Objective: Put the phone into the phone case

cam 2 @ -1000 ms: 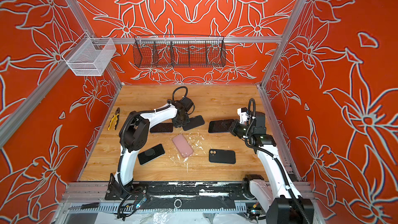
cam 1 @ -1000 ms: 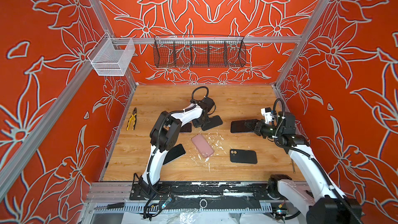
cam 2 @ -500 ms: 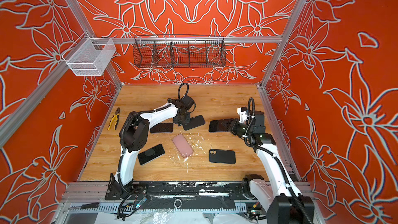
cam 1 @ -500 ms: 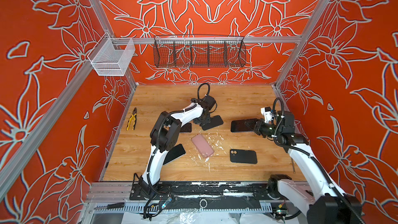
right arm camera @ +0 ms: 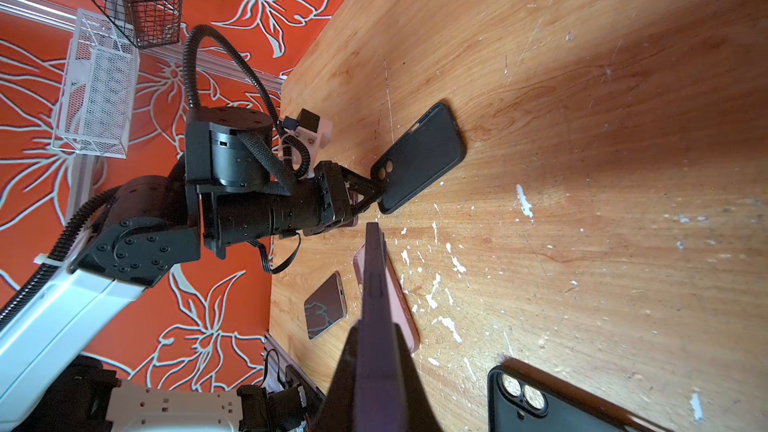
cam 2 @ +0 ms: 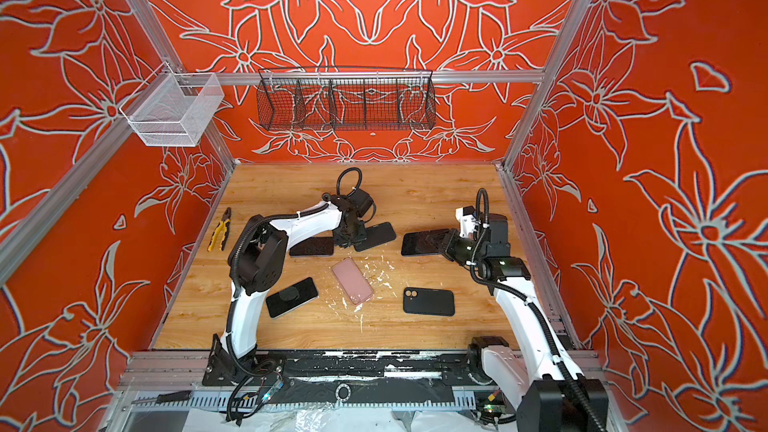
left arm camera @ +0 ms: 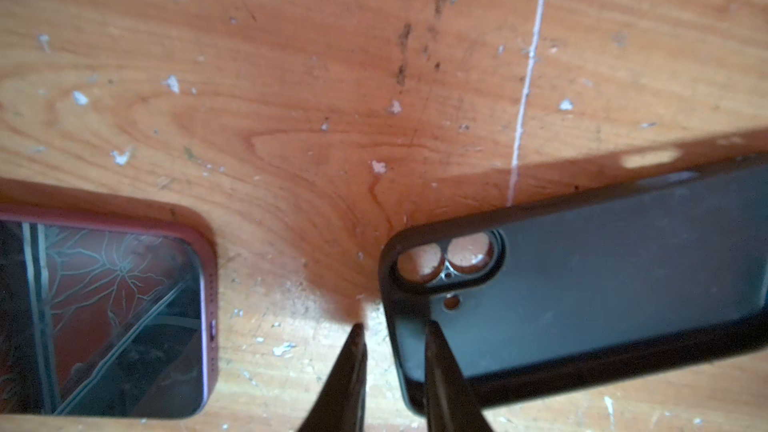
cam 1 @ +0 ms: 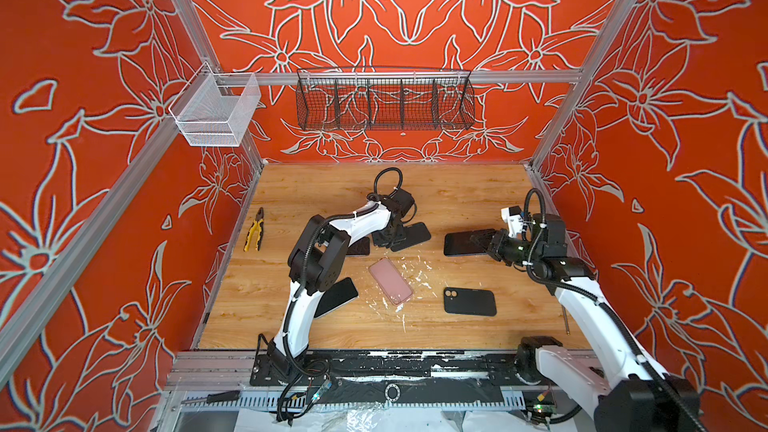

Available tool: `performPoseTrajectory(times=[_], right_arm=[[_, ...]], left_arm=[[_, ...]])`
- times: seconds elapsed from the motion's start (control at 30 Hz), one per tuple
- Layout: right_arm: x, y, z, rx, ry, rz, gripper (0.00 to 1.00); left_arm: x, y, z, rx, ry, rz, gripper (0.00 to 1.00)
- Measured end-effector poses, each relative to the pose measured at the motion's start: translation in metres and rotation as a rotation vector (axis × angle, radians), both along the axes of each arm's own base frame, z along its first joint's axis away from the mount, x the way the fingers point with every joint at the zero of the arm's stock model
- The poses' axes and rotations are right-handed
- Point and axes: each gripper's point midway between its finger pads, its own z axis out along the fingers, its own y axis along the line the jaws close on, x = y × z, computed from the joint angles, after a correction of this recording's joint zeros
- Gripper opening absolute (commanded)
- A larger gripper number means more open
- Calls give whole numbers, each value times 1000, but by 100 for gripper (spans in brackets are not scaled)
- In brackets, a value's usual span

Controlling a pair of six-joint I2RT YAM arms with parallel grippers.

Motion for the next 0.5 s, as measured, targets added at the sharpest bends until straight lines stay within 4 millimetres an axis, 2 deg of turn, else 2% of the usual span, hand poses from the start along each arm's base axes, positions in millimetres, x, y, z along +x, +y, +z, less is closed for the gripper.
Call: performPoseTrajectory(times=[0.37, 0.5], right_arm=[[-1, 0, 4, -1, -16, 1, 0], [-1, 0, 4, -1, -16, 1, 0]], left_arm=[[0, 0, -5, 4, 7, 24, 17], [1, -1, -5, 21, -1, 22, 9]])
